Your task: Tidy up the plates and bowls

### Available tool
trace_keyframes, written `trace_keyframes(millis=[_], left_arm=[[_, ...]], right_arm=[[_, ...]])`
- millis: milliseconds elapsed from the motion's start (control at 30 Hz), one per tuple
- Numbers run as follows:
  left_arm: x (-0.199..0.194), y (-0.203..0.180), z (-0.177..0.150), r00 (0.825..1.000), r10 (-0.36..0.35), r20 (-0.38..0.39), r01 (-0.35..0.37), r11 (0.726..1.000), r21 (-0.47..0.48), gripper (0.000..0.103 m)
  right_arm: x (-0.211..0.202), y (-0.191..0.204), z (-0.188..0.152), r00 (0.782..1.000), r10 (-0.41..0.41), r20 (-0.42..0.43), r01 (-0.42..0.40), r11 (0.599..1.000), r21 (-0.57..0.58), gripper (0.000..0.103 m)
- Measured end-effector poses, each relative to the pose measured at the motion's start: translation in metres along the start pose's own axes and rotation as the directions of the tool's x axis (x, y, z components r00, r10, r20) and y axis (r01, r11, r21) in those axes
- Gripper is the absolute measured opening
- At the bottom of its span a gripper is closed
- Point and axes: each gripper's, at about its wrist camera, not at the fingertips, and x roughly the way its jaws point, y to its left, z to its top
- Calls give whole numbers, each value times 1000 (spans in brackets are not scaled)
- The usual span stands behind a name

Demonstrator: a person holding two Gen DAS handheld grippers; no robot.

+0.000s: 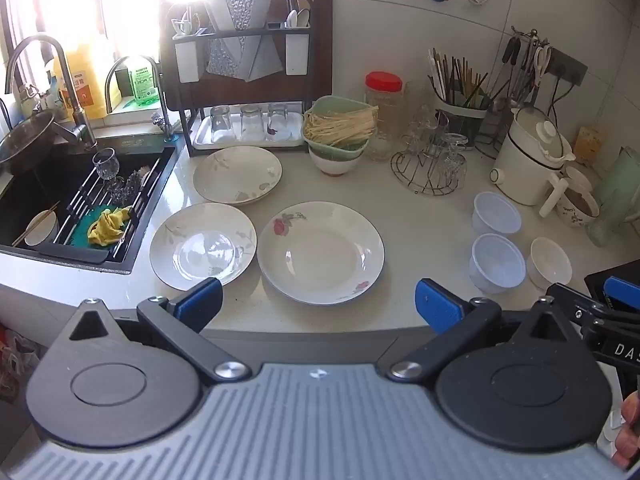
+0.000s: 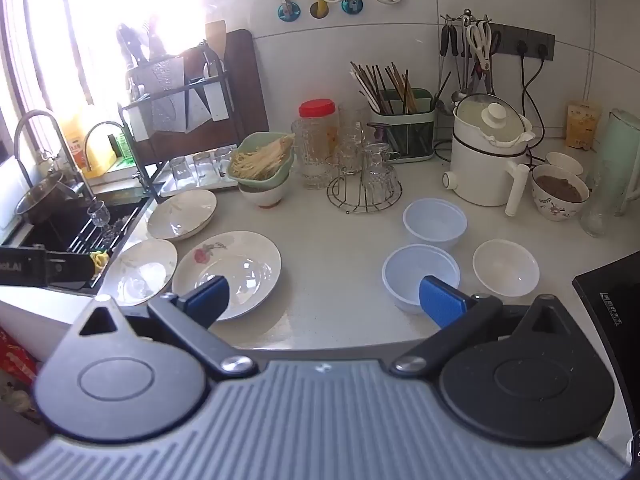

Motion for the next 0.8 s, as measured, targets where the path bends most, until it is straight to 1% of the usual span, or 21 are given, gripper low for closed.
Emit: trace_keyframes(millis=[33, 67, 100, 267, 300, 333, 433, 533, 567, 800], left_arm=[[0, -1, 1, 1000, 0, -5, 0, 1000, 1, 103], [1, 4, 2, 1000, -20, -7, 20, 1000, -16, 103], [1, 5, 3, 1000, -21, -7, 21, 1000, -17, 103], [5, 9, 10, 1000, -20, -9, 20, 1000, -22, 103], [8, 6, 6, 1000, -25, -1, 25, 1000, -14, 103], [4, 5, 3, 1000, -20, 7, 20, 1000, -9, 103], [6, 6, 4, 1000, -19, 4, 19, 1000, -3, 103], [6, 2, 6, 1000, -23, 4, 23, 1000, 6, 103], [8, 4, 5, 1000, -26, 2, 26, 1000, 9, 103], [11, 3, 6, 999, -33, 3, 33, 999, 12, 103]], right_arm=[[2, 0, 0, 1000, 2, -1, -2, 1000, 1, 103], [5, 1, 1, 1000, 5, -2, -5, 1000, 1, 103], [2, 8, -2, 1000, -22, 19, 23, 999, -22, 103], [-1, 12, 4, 1000, -19, 9, 20, 1000, -24, 103], [-2, 12, 5, 1000, -21, 9, 21, 999, -25, 103], [-3, 12, 6, 1000, -18, 10, 18, 1000, -25, 103], [-2, 12, 9, 1000, -8, 9, 8, 1000, -16, 103], [-3, 11, 10, 1000, -16, 2, 16, 1000, -13, 103], [2, 11, 2, 1000, -21, 10, 21, 1000, -2, 103], [2, 8, 3, 999, -35, 16, 35, 999, 12, 103]])
